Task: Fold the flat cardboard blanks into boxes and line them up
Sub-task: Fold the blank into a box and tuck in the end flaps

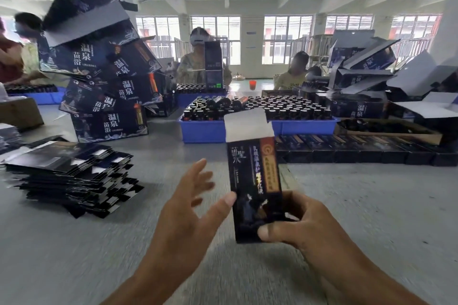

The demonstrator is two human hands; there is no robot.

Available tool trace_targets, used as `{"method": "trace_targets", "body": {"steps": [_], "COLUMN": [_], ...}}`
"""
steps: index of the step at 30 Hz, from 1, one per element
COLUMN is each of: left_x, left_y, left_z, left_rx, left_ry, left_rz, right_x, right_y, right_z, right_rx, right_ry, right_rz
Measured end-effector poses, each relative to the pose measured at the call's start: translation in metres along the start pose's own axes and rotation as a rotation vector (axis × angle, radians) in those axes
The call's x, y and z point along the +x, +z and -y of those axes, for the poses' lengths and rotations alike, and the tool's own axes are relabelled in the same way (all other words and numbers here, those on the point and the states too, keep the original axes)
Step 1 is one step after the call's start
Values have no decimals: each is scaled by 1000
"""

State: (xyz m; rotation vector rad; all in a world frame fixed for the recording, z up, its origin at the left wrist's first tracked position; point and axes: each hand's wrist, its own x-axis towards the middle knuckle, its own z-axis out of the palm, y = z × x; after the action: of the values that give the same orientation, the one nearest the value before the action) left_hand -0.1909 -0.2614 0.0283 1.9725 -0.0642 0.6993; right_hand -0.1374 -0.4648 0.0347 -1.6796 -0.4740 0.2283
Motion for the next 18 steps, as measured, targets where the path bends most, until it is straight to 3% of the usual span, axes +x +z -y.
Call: {"method": "trace_targets", "body": {"steps": [2, 4, 9, 14, 18], "left_x": [4, 6, 5, 2, 0], "left_y": [-3, -5, -6, -6, -4], "left_z": [1, 0, -1, 1, 0], "left_rx": [-238, -324, -325, -330, -307], "left_ry": [-121, -113, -70, -115, -137], "left_rz": [77, 123, 109, 118, 161], "right_x": [-1, -1, 1, 3, 5], "right_y": [2, 5, 5, -4, -7], "right_z": [0, 0, -2, 1, 4], "right_rx": [-72, -124, -143, 2, 80], "right_ry": [43, 57, 10, -93, -115], "right_rz": [71, 119, 87, -76, -113]}}
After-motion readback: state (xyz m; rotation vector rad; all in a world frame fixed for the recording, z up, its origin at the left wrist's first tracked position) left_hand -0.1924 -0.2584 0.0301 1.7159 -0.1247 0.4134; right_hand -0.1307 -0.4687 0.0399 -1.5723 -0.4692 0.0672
